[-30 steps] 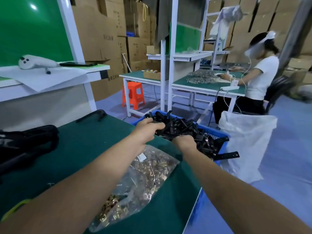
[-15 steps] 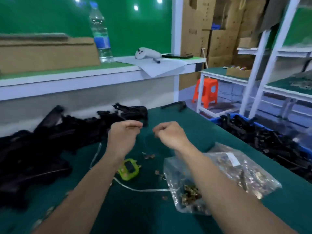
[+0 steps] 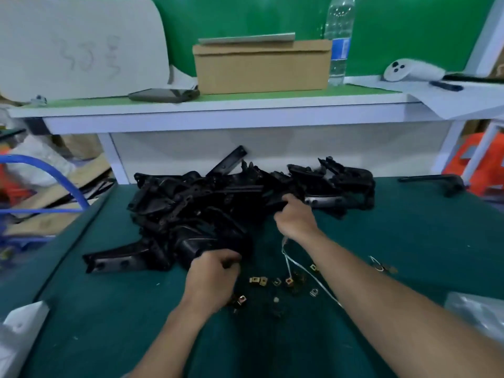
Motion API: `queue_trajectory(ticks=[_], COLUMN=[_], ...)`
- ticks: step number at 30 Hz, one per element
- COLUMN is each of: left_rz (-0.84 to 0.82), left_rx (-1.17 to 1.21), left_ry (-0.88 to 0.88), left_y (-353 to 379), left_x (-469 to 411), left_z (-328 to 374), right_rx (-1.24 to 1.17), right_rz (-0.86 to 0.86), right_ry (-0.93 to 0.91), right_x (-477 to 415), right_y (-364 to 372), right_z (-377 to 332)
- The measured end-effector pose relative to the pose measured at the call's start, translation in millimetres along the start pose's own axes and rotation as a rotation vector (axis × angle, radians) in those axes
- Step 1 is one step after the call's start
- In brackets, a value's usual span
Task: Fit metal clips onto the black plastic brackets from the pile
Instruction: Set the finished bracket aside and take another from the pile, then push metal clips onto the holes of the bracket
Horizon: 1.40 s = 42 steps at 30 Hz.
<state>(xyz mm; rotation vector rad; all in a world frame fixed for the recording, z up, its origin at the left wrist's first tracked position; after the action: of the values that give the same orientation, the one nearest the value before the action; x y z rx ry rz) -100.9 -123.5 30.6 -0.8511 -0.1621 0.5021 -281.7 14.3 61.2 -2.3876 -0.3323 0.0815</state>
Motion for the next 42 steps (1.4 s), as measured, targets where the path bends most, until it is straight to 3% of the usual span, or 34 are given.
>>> queue_trajectory(ticks=[2, 4, 10, 14, 18, 21, 29, 32, 37, 42], left_rz=[-0.07, -0.075, -0.069, -0.018, 0.067, 0.049, 0.019, 0.024, 0.082, 0.143], left_rx=[-0.054, -0.129, -0.027, 0.001, 0.092, 0.097, 0.112, 0.125, 0.117, 0.219], left_ry=[0.043, 0.122, 0.182, 0.167, 0.082, 0.055, 0.102, 0.075, 0.053, 0.044], left_y=[11, 19, 27, 31, 29, 29, 37, 38, 37, 33], left_x=[10, 14, 14, 17, 18, 19, 16, 14, 11, 11], left_z=[-5, -10, -10, -6, -8, -9, -9, -8, -9, -10], right_rx=[0.255, 0.441, 0.391, 0.227, 0.213, 0.218, -0.352, -0.472, -0.731, -1.025], right_rz=[0.251, 0.337, 0.009, -0.048, -0.061, 0.061, 0.65, 0.748, 0.688, 0.286], right_ry=[-0.093, -0.144, 0.002, 0.091, 0.133, 0.053, -0.113, -0.206, -0.167, 0.044], right_x=[-11, -26, -60, -64, -64, -63, -21, 27, 107, 136], right_y=[9, 15, 17, 15, 20, 21, -55, -72, -51, -31], right_z=[-10, -13, -10, -12, -10, -11, -14, 1, 42, 78])
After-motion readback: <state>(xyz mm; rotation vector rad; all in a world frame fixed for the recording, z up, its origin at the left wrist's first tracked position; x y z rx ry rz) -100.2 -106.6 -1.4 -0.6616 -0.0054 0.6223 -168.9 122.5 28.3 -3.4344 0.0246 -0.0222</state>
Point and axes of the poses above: each hand's wrist, its own x-axis away from the middle knuckle, its own y-axis out of the palm, z = x × y, the point moved 2 cm from there along -x, towards the middle knuckle, and after that the axes turned 5 degrees about -x, right-handed, at the moved point
